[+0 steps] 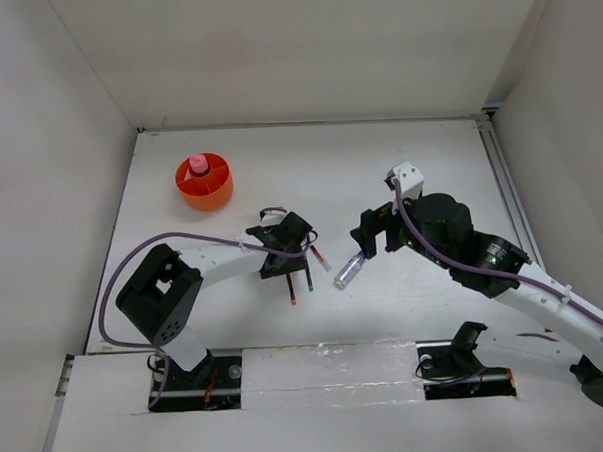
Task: Sort the stationery into containers
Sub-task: Pick up the pen from the center of the board.
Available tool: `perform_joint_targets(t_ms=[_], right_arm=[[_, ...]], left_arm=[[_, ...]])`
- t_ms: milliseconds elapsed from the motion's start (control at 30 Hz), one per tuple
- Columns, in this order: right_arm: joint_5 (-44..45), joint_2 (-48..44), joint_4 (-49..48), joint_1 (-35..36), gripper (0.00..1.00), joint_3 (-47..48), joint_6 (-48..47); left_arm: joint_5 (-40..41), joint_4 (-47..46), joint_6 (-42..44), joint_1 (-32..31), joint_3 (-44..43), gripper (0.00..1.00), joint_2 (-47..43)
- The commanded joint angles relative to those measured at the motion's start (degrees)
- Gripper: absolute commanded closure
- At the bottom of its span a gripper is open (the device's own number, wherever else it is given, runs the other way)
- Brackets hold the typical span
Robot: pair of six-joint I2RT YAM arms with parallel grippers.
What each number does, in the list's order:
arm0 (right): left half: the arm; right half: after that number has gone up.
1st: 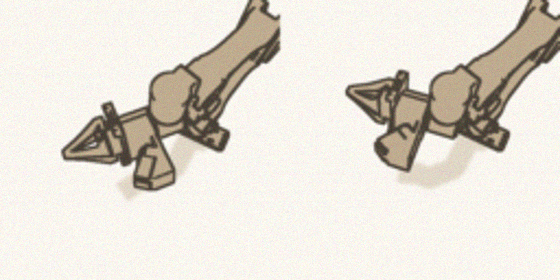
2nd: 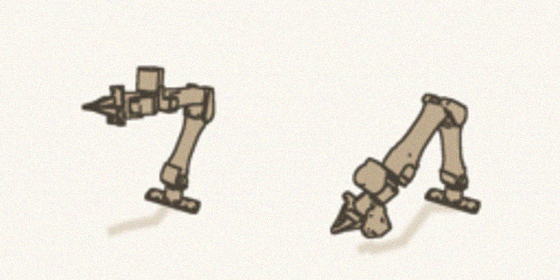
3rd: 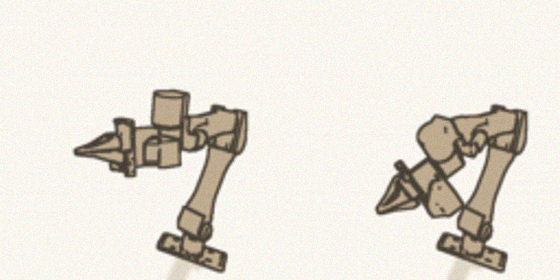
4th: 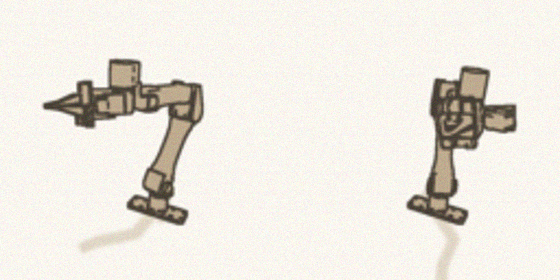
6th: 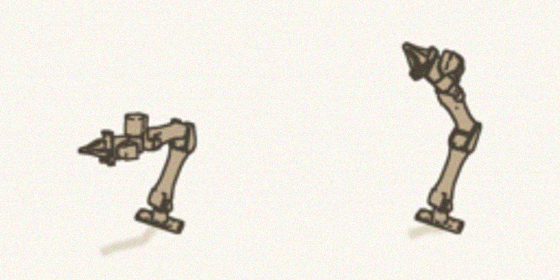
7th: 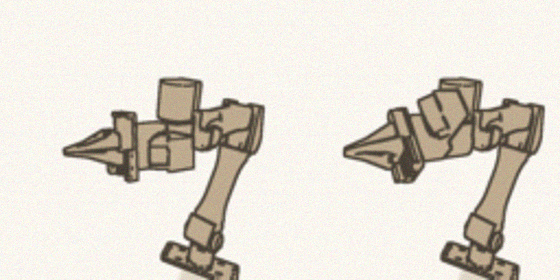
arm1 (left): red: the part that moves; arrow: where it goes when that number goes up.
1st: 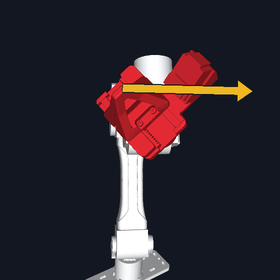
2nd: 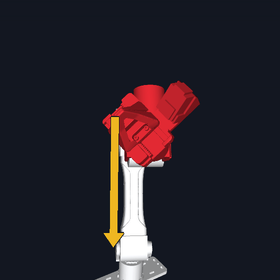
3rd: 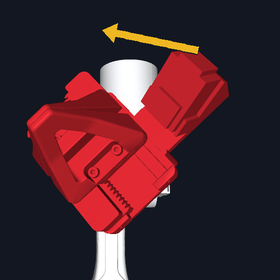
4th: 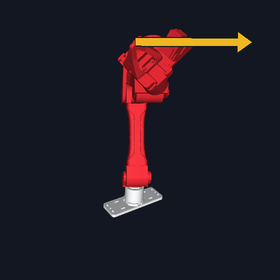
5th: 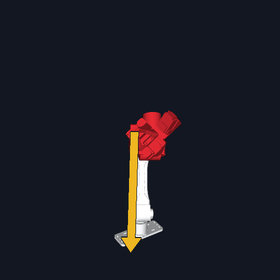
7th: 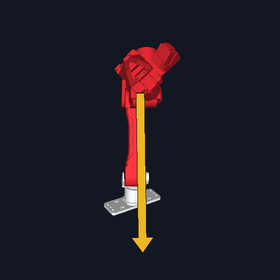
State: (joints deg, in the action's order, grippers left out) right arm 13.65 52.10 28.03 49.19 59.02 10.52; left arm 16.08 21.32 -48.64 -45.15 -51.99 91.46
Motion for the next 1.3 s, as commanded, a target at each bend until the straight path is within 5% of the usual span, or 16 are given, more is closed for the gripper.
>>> perform_joint_targets(t_ms=[0,600,900,1267], right_arm=[[-0.64,-0.77,-3.60,0.03,0.00,-0.14,0.46],[-1.17,-3.14,-4.74,0.03,0.00,-1.19,0.46],[-1.17,-3.14,-5.27,0.03,0.00,-1.71,0.46],[-1.69,-3.67,-6.94,0.03,0.00,-2.25,-0.15]], left_arm=[[-0.17,-0.40,-0.31,0.06,1.10,0.46,1.00],[-1.40,-0.40,-0.31,-1.00,4.34,1.00,4.43],[1.93,-0.15,-0.31,-1.00,4.35,1.00,-0.31],[17.58,8.12,3.63,3.91,-12.08,1.00,-5.50]])
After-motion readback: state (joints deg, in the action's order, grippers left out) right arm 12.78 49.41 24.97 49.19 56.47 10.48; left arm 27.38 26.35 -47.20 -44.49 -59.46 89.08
